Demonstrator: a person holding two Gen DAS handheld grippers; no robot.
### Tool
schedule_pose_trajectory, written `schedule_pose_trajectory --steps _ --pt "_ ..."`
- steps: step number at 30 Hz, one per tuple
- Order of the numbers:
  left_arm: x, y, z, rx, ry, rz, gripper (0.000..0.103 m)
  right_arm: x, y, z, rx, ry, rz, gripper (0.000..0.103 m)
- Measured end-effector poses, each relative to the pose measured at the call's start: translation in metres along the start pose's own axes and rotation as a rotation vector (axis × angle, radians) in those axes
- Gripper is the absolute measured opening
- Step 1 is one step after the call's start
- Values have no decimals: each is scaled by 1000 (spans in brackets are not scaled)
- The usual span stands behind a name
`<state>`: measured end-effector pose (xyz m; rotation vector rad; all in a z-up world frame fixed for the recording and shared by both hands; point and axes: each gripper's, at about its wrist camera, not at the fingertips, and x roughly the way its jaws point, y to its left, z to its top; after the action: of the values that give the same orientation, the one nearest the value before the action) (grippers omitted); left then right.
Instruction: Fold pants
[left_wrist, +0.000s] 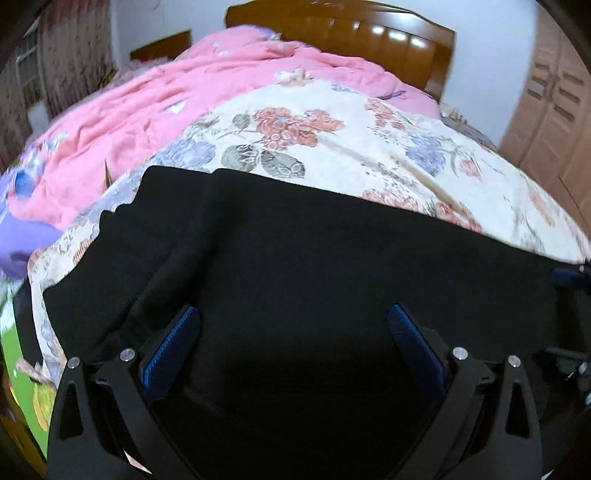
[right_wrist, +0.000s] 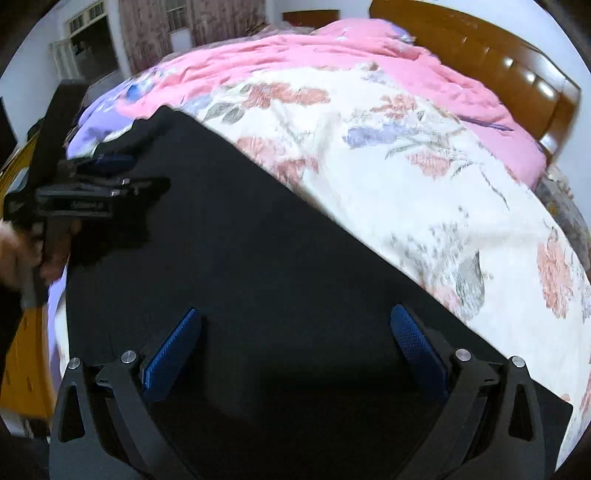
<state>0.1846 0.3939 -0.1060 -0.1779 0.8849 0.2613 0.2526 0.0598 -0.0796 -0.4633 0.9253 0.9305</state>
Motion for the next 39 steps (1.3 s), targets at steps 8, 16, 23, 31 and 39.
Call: schedule_pose_trajectory --steps 8,16,23,31,39 --pt "-30 -5 -12 -4 -97 25 101 -25 39 -1 34 -46 -34 98" --pt "-97 83 -35 -193 -181 165 101 -8 43 -1 23 40 -118 99" --pt "-140 155 -59 -414 -199 401 101 -22 132 47 -125 -92 -38 99" --pt "-153 160 -97 -417 -161 344 101 42 251 99 -343 -67 49 85" --pt "-137 162 -123 -495 -94 91 101 70 267 97 -400 -47 -15 59"
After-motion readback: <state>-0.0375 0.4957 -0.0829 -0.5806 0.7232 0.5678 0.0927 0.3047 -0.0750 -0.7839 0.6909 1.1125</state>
